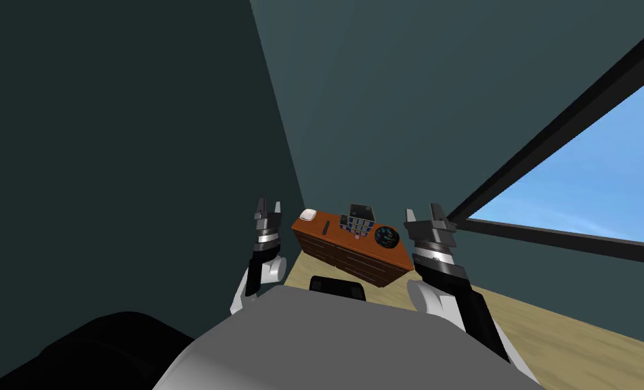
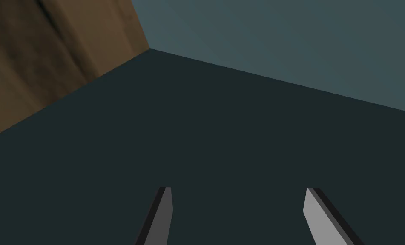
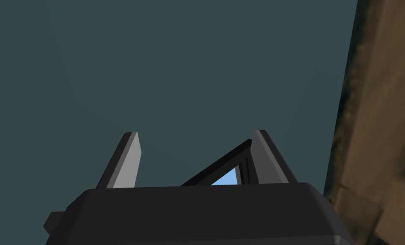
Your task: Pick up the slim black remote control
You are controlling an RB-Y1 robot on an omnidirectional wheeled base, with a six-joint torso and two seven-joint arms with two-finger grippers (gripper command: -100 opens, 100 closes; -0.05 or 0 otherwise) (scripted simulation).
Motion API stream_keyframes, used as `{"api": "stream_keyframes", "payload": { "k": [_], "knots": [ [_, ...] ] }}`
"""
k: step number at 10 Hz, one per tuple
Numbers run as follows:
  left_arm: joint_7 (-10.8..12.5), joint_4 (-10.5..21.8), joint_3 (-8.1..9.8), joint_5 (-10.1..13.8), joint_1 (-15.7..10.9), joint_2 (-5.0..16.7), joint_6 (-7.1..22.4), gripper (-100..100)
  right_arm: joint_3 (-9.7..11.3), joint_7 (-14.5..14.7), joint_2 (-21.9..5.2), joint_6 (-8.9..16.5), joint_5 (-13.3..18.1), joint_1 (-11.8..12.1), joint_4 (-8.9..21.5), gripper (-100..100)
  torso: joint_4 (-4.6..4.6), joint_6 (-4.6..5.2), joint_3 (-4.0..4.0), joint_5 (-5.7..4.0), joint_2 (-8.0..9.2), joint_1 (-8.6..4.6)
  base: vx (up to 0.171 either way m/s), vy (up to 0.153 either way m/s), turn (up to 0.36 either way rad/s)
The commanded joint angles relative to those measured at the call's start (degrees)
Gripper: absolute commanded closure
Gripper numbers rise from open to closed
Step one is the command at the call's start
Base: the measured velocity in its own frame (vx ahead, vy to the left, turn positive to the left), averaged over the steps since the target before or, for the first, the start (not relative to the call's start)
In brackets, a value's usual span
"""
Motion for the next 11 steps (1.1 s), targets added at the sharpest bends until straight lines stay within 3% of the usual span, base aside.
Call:
{"api": "stream_keyframes", "payload": {
  "k": [1,4,7,8,9,10,11],
  "knots": [
    [-0.7,1.0,-0.45,-0.8,0.1,1.6,0.1,-100,0.0,0.0,0.0,0.0,0.0,0.0,0.0,0,0.0,0.0,0.0,0.0,0.0,0.0,-0.017,-0.003,-0.092],
    [-3.2,4.8,-2.07,-3.8,0.5,5.9,0.5,-100,0.0,0.0,0.0,0.0,0.0,0.0,0.0,0,0.03,0.02,0.08,-0.01,0.15,-0.05,-0.041,-0.015,-0.144],
    [-7.3,10.7,-4.42,-8.6,1.0,10.9,1.0,-100,0.0,0.0,0.0,0.0,0.0,0.0,0.0,0,0.05,0.03,0.12,-0.02,0.21,-0.1,-0.056,-0.035,-0.273],
    [-7.3,10.7,-4.42,-8.8,1.0,10.9,1.0,-100,0.0,0.0,0.0,0.0,0.0,0.0,0.0,0,0.05,0.04,0.12,-0.03,0.22,-0.12,-0.039,-0.019,-0.108],
    [-9.0,12.5,-5.3,-10.9,1.2,12.7,1.2,-100,0.0,0.0,0.0,0.0,0.0,0.0,0.0,0,0.04,-0.01,0.11,-0.02,0.18,-0.05,-0.042,-0.026,-0.153],
    [-9.0,13.1,-5.3,-10.9,1.2,12.7,1.2,-100,0.0,0.0,0.0,0.0,0.0,0.0,0.0,0,0.04,0.01,0.1,-0.01,0.18,-0.07,-0.028,-0.02,-0.158],
    [-10.8,15.5,-6.22,-13.2,1.3,14.6,1.3,-100,0.0,0.0,0.0,0.0,0.0,0.0,0.0,0,0.03,0.0,0.08,-0.01,0.14,-0.04,-0.023,-0.026,-0.29]
  ]
}}
